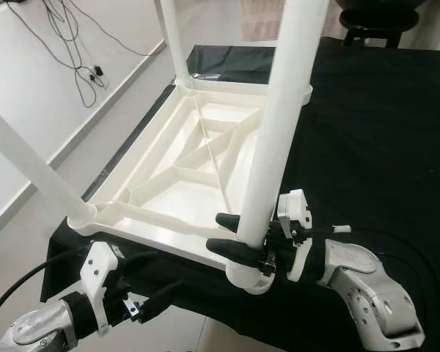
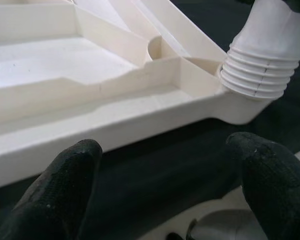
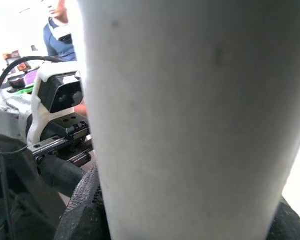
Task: Building children table
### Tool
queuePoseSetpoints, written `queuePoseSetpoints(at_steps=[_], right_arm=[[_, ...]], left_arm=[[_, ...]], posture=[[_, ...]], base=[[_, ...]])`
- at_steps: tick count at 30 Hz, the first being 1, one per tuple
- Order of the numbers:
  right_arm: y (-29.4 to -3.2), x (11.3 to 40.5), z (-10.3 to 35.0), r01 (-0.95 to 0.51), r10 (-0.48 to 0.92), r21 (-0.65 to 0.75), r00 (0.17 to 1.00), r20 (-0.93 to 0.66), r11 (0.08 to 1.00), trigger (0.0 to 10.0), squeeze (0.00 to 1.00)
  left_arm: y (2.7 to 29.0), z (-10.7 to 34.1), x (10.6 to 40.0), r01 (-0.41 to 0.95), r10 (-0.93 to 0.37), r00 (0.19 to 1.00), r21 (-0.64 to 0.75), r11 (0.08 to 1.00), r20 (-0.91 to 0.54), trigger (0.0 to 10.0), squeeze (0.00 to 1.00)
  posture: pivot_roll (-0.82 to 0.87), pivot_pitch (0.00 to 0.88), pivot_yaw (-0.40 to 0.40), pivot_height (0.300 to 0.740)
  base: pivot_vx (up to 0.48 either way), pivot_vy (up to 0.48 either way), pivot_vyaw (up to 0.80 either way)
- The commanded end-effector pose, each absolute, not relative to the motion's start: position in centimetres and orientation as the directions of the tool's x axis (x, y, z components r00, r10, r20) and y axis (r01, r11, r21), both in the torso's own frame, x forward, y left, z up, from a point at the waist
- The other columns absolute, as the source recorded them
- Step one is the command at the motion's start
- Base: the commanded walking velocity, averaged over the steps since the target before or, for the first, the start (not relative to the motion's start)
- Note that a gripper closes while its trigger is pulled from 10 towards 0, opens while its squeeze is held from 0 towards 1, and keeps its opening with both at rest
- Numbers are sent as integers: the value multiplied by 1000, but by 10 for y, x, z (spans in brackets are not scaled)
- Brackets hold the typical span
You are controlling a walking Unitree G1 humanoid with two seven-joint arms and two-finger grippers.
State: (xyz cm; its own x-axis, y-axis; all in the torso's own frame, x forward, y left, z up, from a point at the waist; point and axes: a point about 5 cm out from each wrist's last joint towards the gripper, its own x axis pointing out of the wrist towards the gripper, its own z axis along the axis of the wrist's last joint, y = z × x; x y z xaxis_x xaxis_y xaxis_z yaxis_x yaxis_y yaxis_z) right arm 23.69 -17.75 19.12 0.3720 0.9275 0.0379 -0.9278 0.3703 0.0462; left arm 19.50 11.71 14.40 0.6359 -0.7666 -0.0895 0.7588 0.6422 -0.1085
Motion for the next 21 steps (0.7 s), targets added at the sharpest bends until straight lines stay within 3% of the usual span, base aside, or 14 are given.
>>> queuePoseSetpoints(at_steps=[1, 7, 10, 16, 21], right_arm=[[-166, 239, 201, -931, 925, 20, 365, 106, 365, 10000, 0], [-147, 264, 220, -870, 842, -4, 477, 252, 493, 10000, 0], [-141, 268, 227, -857, 818, 4, 492, 298, 515, 10000, 0], [-138, 269, 229, -855, 811, 7, 494, 314, 519, 10000, 0], [-136, 272, 228, -843, 800, 3, 511, 314, 538, 10000, 0]], left_arm=[[123, 143, 203, 707, -718, 690, -123, 696, -95, 10000, 0], [128, 148, 226, 572, -581, 811, -114, 812, -65, 10000, 0], [128, 146, 231, 542, -549, 831, -91, 835, -89, 10000, 0], [129, 148, 236, 522, -527, 846, -82, 849, -74, 10000, 0], [130, 148, 240, 515, -519, 852, -68, 855, -67, 10000, 0]], posture=[[-44, 185, 103, 740], [-51, 176, 94, 740], [-50, 167, 95, 740], [-49, 160, 95, 740], [-53, 151, 100, 740]], base=[[0, 0, 0], [0, 0, 0], [0, 0, 0], [-468, 0, 0], [0, 0, 0]])
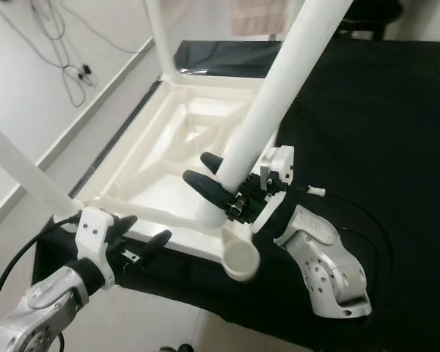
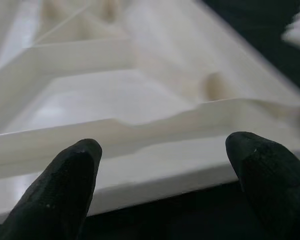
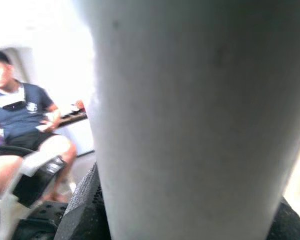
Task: Building children table
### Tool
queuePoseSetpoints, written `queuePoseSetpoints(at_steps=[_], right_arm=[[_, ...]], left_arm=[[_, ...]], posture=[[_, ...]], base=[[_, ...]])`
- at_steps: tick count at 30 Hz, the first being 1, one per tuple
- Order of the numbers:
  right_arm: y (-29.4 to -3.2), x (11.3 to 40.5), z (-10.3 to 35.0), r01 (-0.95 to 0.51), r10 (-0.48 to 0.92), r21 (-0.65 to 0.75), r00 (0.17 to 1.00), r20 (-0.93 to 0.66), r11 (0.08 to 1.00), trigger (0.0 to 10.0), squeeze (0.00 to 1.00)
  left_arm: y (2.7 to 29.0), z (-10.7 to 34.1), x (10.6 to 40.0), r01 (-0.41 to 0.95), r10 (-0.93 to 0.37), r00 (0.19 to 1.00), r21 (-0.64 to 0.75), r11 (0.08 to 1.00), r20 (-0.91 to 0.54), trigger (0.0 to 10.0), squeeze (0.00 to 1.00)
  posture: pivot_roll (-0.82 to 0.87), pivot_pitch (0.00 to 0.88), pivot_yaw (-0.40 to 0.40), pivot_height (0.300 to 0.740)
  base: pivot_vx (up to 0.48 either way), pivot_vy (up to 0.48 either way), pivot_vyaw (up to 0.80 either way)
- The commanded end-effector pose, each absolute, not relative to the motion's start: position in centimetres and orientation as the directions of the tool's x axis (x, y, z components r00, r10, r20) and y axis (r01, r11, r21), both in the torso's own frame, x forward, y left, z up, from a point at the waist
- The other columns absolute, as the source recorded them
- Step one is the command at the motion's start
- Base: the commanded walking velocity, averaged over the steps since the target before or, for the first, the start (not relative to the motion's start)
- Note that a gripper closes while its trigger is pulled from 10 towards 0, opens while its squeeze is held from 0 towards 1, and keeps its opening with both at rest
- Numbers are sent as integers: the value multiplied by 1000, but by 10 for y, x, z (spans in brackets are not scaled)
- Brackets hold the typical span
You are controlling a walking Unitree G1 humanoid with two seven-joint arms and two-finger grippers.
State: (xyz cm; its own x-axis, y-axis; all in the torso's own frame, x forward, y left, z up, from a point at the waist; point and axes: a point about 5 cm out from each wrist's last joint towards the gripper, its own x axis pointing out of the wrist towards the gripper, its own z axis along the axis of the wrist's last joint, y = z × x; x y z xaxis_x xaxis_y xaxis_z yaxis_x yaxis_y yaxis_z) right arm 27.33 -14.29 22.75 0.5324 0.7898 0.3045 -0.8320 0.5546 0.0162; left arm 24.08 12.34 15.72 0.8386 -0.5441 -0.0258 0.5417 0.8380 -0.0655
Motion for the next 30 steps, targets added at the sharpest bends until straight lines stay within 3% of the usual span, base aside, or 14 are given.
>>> queuePoseSetpoints(at_steps=[1, 9, 11, 12, 18, 25, 30], right_arm=[[-135, 273, 228, -838, 796, 1, 518, 313, 546, 10000, 0], [-133, 277, 226, -815, 779, -12, 550, 302, 580, 10000, 0], [-132, 281, 222, -790, 761, -17, 584, 283, 613, 10000, 0], [-131, 289, 218, -742, 723, -29, 643, 253, 669, 10000, 0], [-130, 296, 213, -705, 694, -29, 689, 207, 708, 10000, 0], [-125, 294, 212, -712, 706, -51, 680, 198, 700, 10000, 0], [-115, 292, 208, -727, 729, -91, 662, 172, 681, 10000, 0]], left_arm=[[129, 148, 240, 518, -521, 851, -65, 853, -66, 10000, 0], [128, 147, 242, 517, -520, 852, -62, 854, -62, 10000, 0], [128, 147, 242, 511, -514, 856, -57, 858, -58, 10000, 0], [129, 146, 242, 502, -504, 862, -52, 863, -53, 10000, 0], [129, 144, 241, 500, -502, 863, -45, 865, -53, 10000, 0], [133, 141, 243, 468, -470, 881, -44, 883, -58, 10000, 0], [136, 143, 242, 444, -447, 893, -57, 894, -50, 10000, 0]], posture=[[-53, 151, 100, 740], [-48, 142, 103, 740], [-41, 132, 99, 740], [-40, 130, 97, 740], [-39, 130, 96, 740], [-41, 135, 98, 740], [-34, 162, 95, 740]], base=[[0, 0, 0], [0, 0, 0], [0, 0, 0], [0, 0, 0], [0, 0, -133], [0, 0, -772], [0, 384, 0]])
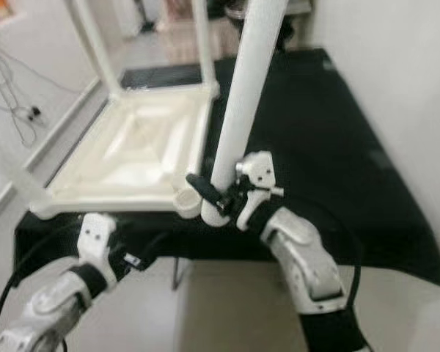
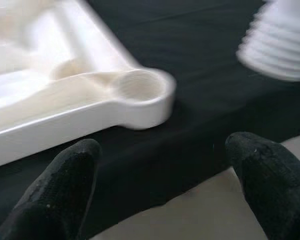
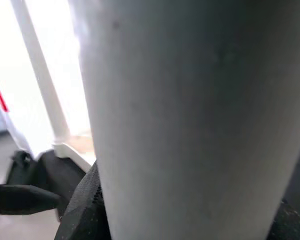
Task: Building children table
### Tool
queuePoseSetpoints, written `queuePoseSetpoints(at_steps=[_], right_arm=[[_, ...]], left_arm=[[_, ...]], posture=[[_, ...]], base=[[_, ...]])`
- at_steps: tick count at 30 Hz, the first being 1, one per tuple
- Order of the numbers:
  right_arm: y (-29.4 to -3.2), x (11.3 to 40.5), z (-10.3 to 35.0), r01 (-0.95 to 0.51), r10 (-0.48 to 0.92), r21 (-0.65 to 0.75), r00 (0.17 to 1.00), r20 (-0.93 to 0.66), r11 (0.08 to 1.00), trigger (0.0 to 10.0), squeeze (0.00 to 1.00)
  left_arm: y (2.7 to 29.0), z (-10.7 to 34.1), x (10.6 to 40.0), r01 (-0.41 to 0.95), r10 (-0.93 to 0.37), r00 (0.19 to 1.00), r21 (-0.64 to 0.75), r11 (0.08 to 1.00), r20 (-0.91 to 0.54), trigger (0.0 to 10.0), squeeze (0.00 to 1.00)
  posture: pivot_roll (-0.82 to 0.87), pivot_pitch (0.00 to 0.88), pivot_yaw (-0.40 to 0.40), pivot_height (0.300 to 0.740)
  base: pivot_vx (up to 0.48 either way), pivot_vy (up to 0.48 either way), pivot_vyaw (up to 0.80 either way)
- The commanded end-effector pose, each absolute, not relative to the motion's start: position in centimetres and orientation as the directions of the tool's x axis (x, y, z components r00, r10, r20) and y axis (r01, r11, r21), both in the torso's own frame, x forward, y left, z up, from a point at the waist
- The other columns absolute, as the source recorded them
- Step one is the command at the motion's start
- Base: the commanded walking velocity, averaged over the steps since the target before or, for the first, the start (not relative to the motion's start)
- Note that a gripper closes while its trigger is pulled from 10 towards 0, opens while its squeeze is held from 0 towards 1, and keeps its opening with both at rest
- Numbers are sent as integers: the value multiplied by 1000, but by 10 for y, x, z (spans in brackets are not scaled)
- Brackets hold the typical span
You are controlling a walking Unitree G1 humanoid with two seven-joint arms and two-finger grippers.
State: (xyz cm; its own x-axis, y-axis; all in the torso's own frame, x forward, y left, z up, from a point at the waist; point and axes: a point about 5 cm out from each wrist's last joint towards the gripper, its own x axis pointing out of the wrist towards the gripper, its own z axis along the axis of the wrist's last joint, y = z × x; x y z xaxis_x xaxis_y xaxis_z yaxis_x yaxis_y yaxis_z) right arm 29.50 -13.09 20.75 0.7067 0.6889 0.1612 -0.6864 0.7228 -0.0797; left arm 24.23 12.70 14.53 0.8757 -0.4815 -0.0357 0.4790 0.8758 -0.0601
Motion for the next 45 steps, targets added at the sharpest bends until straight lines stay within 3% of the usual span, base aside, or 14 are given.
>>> queuePoseSetpoints(at_steps=[1, 14, 20, 27, 35, 38, 45], right_arm=[[-114, 292, 208, -728, 731, -89, 660, 172, 679, 10000, 0], [-102, 295, 212, -757, 755, -87, 625, 198, 648, 10000, 0], [-103, 313, 228, -777, 769, -92, 587, 253, 623, 10000, 0], [-116, 325, 238, -892, 890, -115, 411, 198, 438, 10000, 0], [-127, 347, 258, -908, 912, -153, 360, 197, 391, 10000, 0], [-125, 343, 259, -943, 947, -158, 264, 184, 294, 10000, 0], [-128, 333, 257, -969, 977, -170, 153, 146, 177, 10000, 0]], left_arm=[[136, 144, 241, 441, -444, 895, -59, 895, -42, 10000, 0], [145, 148, 233, 370, -368, 929, 55, 928, -33, 10000, 0], [142, 147, 222, 367, -364, 930, 121, 922, -49, 10000, 0], [126, 149, 202, 487, -485, 873, 108, 866, -50, 10000, 0], [118, 152, 193, 563, -563, 826, -12, 826, 22, 10000, 0], [116, 154, 188, 590, -589, 807, -53, 805, 41, 10000, 0], [116, 156, 183, 599, -597, 801, -52, 799, 43, 10000, 0]], posture=[[-34, 162, 95, 740], [-10, 216, 107, 740], [11, 251, 106, 740], [45, 310, 102, 740], [84, 329, 98, 740], [105, 348, 95, 740], [107, 355, 104, 740]], base=[[0, 480, 0], [0, 0, 0], [0, 0, 0], [0, 0, 0], [0, 0, 0], [0, 0, 0], [0, 0, 0]])
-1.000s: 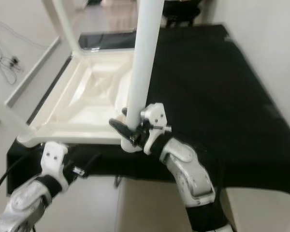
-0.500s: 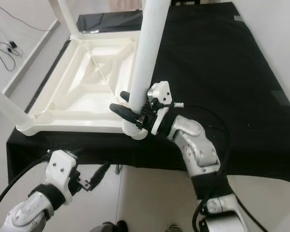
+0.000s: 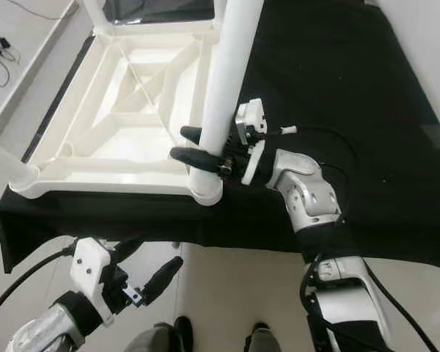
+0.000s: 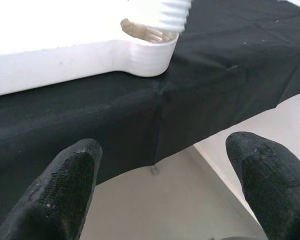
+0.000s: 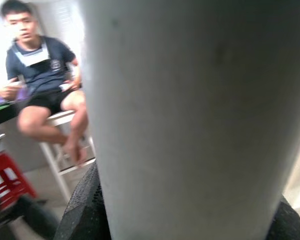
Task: Building children table
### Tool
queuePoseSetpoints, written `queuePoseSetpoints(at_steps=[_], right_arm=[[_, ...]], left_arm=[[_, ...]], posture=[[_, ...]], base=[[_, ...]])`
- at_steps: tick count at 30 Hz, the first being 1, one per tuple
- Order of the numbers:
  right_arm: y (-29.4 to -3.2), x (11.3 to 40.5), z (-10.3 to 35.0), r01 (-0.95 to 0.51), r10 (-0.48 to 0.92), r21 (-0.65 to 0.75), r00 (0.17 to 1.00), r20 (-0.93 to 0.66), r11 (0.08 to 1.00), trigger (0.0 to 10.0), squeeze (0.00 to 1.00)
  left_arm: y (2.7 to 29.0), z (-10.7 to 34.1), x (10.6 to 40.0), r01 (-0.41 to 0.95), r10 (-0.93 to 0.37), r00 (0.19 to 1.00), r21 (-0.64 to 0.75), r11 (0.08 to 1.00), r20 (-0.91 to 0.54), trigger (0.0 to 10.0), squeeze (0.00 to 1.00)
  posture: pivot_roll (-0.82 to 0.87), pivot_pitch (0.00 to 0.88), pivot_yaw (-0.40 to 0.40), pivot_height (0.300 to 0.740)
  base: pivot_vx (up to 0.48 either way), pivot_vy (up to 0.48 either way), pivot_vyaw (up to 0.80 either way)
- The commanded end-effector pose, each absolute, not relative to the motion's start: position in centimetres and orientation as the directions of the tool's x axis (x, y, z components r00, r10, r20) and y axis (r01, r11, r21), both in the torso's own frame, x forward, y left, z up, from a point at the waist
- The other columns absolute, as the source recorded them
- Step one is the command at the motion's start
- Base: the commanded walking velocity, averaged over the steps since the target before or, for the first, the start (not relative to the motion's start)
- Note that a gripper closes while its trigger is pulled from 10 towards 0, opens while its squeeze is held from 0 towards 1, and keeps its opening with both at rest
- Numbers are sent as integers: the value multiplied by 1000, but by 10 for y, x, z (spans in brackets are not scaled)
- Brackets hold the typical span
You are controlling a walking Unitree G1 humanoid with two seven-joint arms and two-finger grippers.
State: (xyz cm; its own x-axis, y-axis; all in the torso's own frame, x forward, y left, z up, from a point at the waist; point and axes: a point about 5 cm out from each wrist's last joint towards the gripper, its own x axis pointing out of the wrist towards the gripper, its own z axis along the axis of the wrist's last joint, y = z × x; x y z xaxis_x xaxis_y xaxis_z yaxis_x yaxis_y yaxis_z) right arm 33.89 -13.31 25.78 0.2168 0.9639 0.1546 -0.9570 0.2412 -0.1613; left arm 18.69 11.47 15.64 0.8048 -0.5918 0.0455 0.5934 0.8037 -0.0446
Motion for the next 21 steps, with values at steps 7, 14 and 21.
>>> queuePoseSetpoints(at_steps=[7, 14, 21], right_arm=[[-120, 333, 246, -967, 988, -206, 138, 70, 150, 10000, 0], [-110, 341, 236, -956, 984, -235, 180, 11, 177, 10000, 0], [-104, 349, 237, -945, 976, -258, 217, -32, 202, 10000, 0]], left_arm=[[115, 156, 178, 610, -608, 792, -61, 790, 46, 10000, 0], [113, 155, 177, 624, -622, 781, -69, 778, 48, 10000, 0], [111, 154, 175, 620, -618, 785, -75, 781, 49, 10000, 0]], posture=[[98, 347, 108, 740], [95, 337, 101, 740], [89, 329, 90, 740]], base=[[0, 0, 0], [0, 0, 0], [0, 0, 0]])
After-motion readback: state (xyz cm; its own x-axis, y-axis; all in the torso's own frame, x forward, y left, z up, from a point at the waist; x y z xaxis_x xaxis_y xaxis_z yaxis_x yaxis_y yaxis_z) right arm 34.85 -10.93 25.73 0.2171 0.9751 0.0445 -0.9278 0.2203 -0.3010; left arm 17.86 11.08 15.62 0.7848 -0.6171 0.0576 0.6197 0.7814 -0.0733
